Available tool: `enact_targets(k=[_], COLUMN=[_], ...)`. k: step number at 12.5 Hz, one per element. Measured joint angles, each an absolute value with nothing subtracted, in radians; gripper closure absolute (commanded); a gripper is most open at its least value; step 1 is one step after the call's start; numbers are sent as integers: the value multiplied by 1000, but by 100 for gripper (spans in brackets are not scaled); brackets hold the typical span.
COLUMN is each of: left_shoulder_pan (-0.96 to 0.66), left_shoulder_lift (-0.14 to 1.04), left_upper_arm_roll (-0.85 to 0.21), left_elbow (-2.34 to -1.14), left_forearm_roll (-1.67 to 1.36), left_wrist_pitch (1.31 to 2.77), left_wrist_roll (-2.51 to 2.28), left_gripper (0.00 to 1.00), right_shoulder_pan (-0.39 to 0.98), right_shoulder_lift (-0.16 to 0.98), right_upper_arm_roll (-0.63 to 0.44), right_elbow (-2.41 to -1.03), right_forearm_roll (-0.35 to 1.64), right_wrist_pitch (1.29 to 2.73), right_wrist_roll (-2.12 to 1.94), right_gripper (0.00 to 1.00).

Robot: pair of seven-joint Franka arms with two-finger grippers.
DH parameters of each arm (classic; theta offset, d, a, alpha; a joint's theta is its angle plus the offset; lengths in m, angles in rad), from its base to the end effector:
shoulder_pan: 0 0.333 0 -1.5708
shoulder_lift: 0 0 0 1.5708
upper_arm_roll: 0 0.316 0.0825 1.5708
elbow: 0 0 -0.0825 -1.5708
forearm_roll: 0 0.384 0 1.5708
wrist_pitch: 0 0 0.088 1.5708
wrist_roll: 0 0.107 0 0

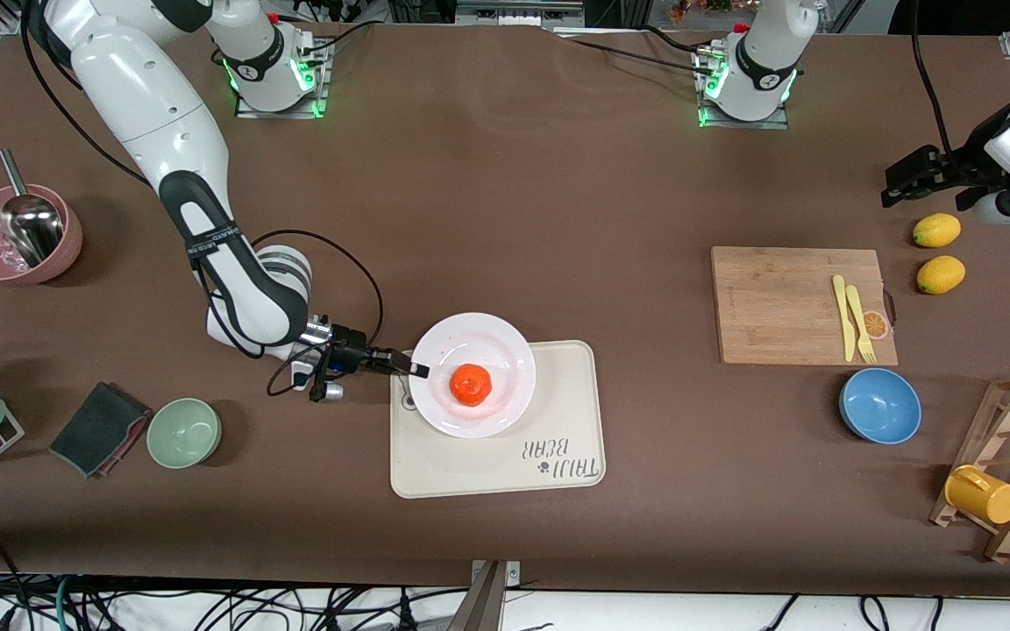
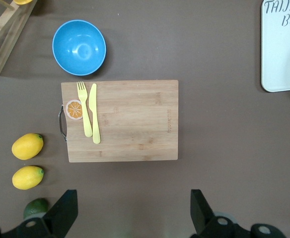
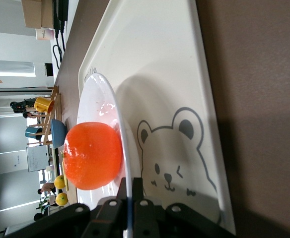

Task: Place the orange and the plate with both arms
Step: 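Slide the plate with the orange onto the bear tray with the right gripper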

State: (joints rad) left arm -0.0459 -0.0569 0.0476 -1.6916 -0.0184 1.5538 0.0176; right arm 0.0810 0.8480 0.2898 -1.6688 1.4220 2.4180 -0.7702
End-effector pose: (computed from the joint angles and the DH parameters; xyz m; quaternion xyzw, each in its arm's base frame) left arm 0.5320 -0.0004 0.5972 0.9991 -0.0078 -0.0404 0.0109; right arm 0.6291 0.2307 0.1244 -0.8630 0.0789 -0.0392 0.4975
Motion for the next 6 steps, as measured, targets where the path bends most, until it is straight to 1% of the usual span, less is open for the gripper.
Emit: enact_targets(k=[1,3,4,5,6], left_shoulder_pan=[-46,-44,-44,-44,-44], left_shoulder_lift=[-49,-27,-19,-14,-12], left_upper_arm_roll=[48,50,50,50,50], left_elbow=[-1676,-1649,-1642,-1639,-1638], left_forearm_roll=[-18,-18,-18,-18,-18], left_wrist_pitch=[1554,1554,1554,1554,1554], left_wrist_roll=[18,18,18,18,18], left_gripper=[0,0,0,0,0], right_shoulder_pan=[81,81,81,81,81], right_shoulder_lift=[848,849,851,853,854], right_upper_arm_roll=[289,287,285,284,282], right_elbow=[-1669,-1669,-1669,-1668,-1668], right_forearm_roll=[1422,1421,1421,1421,1421], right_wrist_pitch=[2418,2418,2418,2418,2418], right_wrist_roll=[-770,-770,-770,-770,-770], right_gripper=[88,72,67,58,16])
